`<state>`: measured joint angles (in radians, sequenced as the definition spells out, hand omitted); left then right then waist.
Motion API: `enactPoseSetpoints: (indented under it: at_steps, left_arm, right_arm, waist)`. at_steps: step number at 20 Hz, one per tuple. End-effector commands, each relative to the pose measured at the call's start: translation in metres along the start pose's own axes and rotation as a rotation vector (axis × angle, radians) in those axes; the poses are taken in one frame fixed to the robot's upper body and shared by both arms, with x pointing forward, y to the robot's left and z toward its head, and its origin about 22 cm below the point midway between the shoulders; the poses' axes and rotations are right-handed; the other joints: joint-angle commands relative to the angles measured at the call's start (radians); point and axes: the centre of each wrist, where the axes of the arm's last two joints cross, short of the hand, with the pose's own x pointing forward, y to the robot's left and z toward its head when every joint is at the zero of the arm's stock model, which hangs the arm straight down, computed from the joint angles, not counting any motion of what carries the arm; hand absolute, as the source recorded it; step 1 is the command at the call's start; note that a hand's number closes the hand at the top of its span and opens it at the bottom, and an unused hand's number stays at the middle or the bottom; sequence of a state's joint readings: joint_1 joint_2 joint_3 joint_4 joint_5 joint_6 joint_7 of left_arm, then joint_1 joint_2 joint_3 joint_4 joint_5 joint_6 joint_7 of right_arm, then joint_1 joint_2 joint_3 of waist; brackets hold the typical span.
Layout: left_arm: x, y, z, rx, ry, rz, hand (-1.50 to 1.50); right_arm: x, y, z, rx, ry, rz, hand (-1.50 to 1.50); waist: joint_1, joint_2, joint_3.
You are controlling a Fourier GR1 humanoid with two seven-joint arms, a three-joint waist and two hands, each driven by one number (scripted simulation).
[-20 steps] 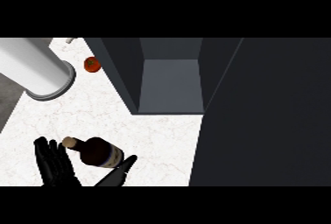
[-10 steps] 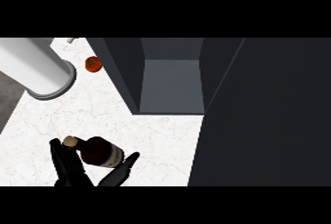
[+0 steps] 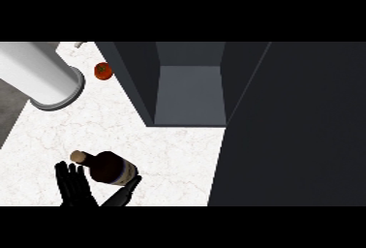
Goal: Pick up the wine, place it into the cabinet and close the cabinet
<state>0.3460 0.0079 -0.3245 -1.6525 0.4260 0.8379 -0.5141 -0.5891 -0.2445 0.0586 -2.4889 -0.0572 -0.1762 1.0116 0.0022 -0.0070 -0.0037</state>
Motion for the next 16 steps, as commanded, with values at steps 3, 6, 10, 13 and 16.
enactPoseSetpoints:
  at_steps: [3,6,10,13,16]
  left_arm:
    - [-0.045,0.011,0.002,-0.005,0.005,0.064,-1.50]
    - [-0.062,0.036,-0.010,-0.034,-0.010,0.070,-1.50]
    - [-0.076,0.020,-0.021,-0.039,-0.011,0.058,-1.50]
    - [-0.075,0.009,-0.019,-0.058,-0.017,0.070,-1.50]
    - [-0.083,0.015,-0.028,-0.049,-0.004,0.135,1.50]
  right_arm:
    - [0.009,-0.004,0.030,0.035,-0.014,-0.038,-1.50]
    - [0.024,-0.007,0.018,0.042,-0.008,-0.026,-1.50]
    - [0.018,-0.003,0.030,0.031,-0.009,-0.024,-1.50]
    - [0.017,-0.004,0.025,0.041,-0.005,-0.043,-1.50]
    - [0.025,0.005,0.022,0.041,0.004,-0.053,-1.50]
  waist:
    - [-0.007,0.004,0.002]
    - [-0.008,0.002,0.002]
    - [-0.010,0.004,0.003]
    - [-0.008,0.004,0.003]
    - [-0.011,0.002,0.002]
